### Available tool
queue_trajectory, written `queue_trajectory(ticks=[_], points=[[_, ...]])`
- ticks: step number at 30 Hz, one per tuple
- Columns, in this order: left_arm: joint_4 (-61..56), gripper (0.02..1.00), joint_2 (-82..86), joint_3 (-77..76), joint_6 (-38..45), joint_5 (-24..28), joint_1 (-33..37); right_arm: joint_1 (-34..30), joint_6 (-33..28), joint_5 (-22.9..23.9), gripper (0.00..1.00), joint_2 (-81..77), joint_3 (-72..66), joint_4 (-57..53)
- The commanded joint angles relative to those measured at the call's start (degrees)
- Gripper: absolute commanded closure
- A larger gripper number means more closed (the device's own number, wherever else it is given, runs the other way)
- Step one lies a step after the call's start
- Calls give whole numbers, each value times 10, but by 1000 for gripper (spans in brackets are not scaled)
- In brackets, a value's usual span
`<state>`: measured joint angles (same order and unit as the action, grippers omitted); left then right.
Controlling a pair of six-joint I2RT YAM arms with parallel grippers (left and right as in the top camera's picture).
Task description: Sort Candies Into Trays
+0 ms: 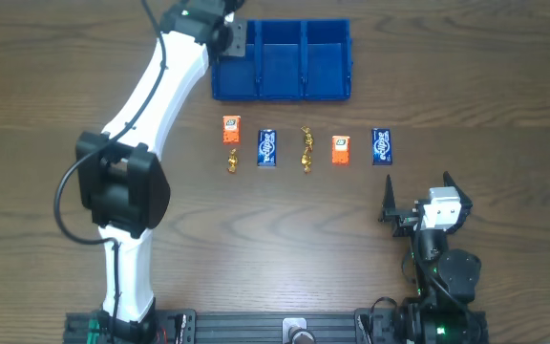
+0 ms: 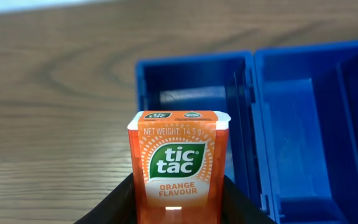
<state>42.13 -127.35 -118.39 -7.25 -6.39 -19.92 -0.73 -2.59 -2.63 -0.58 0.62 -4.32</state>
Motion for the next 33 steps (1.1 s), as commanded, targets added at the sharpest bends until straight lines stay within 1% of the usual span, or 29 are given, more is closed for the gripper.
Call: queue_trajectory(ticks=[1, 8, 17, 23, 29, 33], points=[[-1, 757, -22, -14, -21, 21, -7, 1, -5, 0, 3, 4, -2, -3], [-3, 755, -39, -14, -22, 45, -8, 1, -5, 0, 3, 4, -2, -3], [0, 746, -49, -14, -35, 45, -7, 1, -5, 0, 3, 4, -2, -3], [1, 647, -51, -14, -37, 45, -6, 1, -5, 0, 3, 4, -2, -3], [1, 586, -51, -14, -50, 47, 5, 1, -5, 0, 3, 4, -2, -3], [1, 570, -51, -14, -50, 47, 5, 1, -5, 0, 3, 4, -2, -3]])
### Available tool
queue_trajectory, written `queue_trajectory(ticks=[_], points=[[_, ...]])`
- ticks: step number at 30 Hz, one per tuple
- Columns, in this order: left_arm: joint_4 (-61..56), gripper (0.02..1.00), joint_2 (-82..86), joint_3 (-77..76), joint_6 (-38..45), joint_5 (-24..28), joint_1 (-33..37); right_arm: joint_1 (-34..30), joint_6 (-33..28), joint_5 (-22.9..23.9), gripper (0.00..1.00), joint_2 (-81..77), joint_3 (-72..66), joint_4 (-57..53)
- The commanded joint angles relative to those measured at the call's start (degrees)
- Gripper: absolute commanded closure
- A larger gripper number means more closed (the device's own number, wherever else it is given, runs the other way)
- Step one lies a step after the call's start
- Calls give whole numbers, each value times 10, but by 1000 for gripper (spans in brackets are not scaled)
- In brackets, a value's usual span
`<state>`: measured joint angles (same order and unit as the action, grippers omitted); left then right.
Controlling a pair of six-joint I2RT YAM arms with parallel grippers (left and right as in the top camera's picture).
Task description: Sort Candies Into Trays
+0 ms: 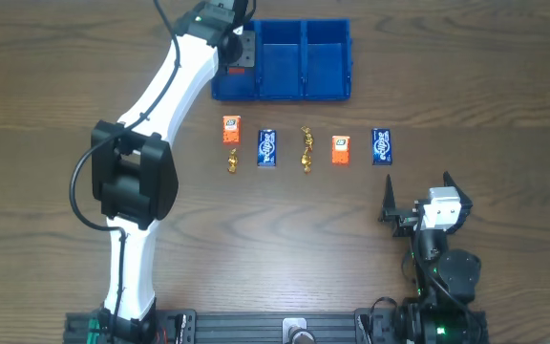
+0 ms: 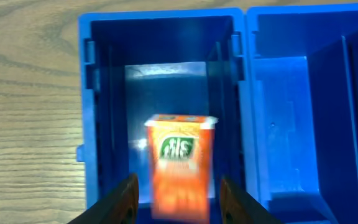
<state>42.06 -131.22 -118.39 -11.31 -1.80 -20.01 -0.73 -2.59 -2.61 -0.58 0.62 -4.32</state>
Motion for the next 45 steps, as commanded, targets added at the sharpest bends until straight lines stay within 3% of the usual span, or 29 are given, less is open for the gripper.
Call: queue_trajectory(ticks=[1, 3, 8, 12, 27, 45], points=[[2, 570, -12, -14, -9, 1, 6, 1, -5, 0, 3, 4, -2, -3], [2, 538, -12, -14, -9, 1, 6, 1, -5, 0, 3, 4, -2, -3], [4, 233, -12, -14, -9, 1, 6, 1, -5, 0, 3, 4, -2, -3], [20, 115, -4, -14, -17, 1, 5, 1, -5, 0, 3, 4, -2, -3], [161, 80, 135, 11, -49, -18, -46, 1, -5, 0, 3, 4, -2, -3], [19, 154, 156, 301, -95, 7, -47, 1, -5, 0, 3, 4, -2, -3]])
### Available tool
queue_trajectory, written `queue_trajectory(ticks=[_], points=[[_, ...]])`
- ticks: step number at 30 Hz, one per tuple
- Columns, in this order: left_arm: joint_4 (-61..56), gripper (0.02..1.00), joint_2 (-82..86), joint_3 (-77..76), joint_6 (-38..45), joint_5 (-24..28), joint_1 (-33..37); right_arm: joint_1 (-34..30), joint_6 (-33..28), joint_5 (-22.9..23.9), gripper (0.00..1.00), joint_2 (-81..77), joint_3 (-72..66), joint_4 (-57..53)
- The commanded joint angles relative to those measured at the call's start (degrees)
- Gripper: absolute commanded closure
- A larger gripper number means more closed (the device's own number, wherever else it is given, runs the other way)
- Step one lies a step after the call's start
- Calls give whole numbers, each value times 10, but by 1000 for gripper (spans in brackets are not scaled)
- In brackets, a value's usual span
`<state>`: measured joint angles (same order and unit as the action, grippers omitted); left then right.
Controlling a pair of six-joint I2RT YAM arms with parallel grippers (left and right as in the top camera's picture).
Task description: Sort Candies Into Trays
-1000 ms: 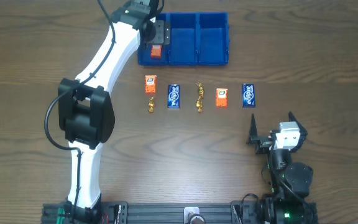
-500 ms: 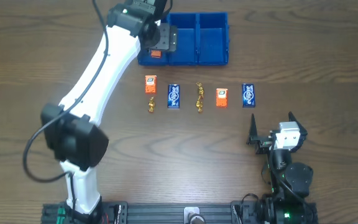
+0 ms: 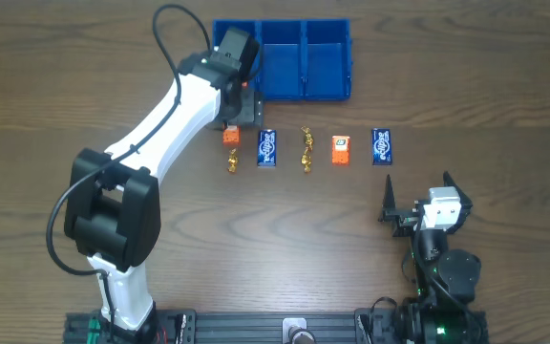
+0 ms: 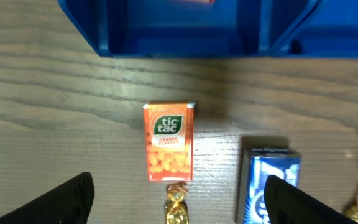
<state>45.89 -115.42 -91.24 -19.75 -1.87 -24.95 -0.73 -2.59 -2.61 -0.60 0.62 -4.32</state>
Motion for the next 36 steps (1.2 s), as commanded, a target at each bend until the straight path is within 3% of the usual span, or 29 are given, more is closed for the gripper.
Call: queue_trajectory(ticks=[1, 36], points=[[-23, 156, -4, 35, -11, 9, 2, 1, -5, 0, 3, 4, -2, -3], [-57, 253, -71, 48, -10, 21, 17, 1, -5, 0, 3, 4, -2, -3]])
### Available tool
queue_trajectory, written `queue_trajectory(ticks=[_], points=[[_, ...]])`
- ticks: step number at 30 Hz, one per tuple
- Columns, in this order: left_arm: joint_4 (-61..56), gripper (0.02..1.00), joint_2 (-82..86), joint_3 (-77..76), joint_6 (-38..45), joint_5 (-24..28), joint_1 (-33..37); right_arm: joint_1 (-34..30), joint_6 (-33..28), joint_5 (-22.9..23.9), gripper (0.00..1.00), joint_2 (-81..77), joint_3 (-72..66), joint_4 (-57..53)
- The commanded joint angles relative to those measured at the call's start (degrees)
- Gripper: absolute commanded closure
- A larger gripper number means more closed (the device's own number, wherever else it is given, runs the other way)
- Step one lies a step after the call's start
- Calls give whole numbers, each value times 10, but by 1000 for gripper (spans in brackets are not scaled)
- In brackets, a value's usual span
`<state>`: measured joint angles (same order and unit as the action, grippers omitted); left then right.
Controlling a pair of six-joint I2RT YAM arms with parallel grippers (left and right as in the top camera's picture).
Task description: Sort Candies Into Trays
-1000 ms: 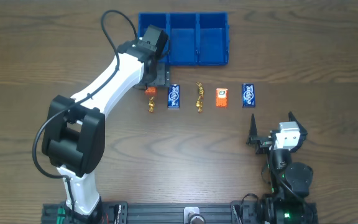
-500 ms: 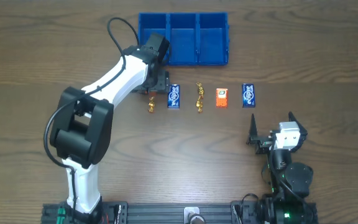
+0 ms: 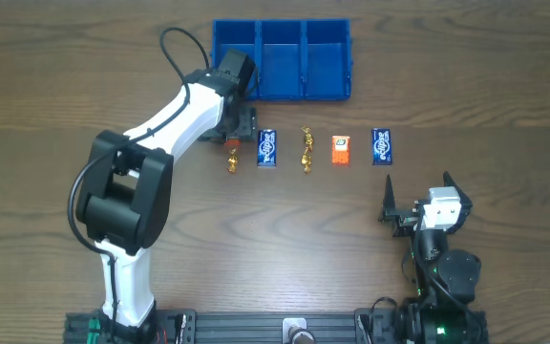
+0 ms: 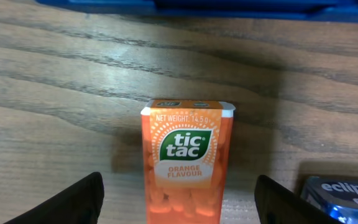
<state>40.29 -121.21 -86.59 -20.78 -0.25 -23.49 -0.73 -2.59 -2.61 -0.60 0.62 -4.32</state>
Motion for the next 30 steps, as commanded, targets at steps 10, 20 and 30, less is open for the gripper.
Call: queue_trajectory(ticks=[10, 20, 30], points=[[-1, 487, -20, 1, 0, 8, 2, 1, -5, 0, 3, 4, -2, -3], [-8, 614, -26, 1, 0, 12, 2, 1, -5, 0, 3, 4, -2, -3], [-9, 779, -23, -11, 0, 19, 1, 1, -5, 0, 3, 4, -2, -3]])
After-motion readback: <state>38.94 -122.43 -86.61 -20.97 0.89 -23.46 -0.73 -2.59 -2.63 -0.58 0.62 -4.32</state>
